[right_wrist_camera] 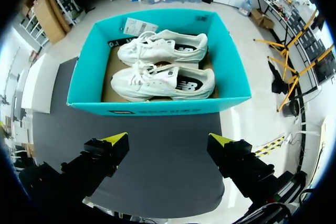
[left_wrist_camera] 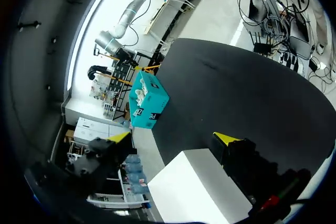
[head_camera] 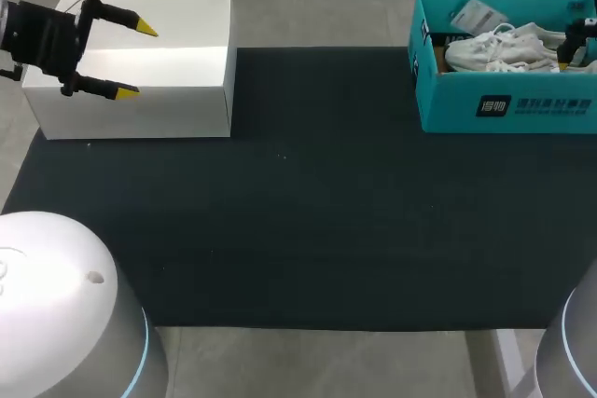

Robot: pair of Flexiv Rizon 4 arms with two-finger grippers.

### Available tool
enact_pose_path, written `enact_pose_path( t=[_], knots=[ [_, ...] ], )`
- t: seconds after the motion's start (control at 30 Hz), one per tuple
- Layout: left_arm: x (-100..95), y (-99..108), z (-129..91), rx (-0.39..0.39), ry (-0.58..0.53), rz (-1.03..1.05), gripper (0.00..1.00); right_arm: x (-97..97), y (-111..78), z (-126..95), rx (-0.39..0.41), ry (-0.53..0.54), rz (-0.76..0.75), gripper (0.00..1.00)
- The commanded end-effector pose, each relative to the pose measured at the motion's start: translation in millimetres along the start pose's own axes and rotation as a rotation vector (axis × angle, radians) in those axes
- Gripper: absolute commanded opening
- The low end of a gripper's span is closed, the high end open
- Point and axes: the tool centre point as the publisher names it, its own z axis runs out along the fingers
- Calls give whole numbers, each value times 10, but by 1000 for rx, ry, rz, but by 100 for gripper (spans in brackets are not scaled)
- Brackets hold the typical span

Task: Take the shoe out of the shoebox, open the shoe tongue, remove and reinsert the insole, then place the shoe into the shoebox

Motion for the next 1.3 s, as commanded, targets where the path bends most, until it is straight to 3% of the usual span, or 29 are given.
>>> enact_pose_path(
  t=[0.03, 0.1, 0.83, 0.93, 1.03, 1.3],
  knots=[
    [119, 51, -85, -484, 2, -873, 100, -2, -11, -3, -2, 1, 1, 100],
    [151, 101, -91, -549, -8, -867, 100, -2, -11, -3, -2, 1, 1, 100],
    [151, 101, -91, -549, -8, -867, 100, -2, -11, -3, -2, 1, 1, 100],
    [4, 202, 48, -636, 0, -1085, 100, -2, -11, -3, -2, 1, 1, 100],
    [-89, 318, 198, -785, -10, -1284, 100, -2, -11, -3, -2, 1, 1, 100],
    [-172, 733, 389, -1046, -88, -1694, 100, -2, -11, -3, -2, 1, 1, 100]
  ],
)
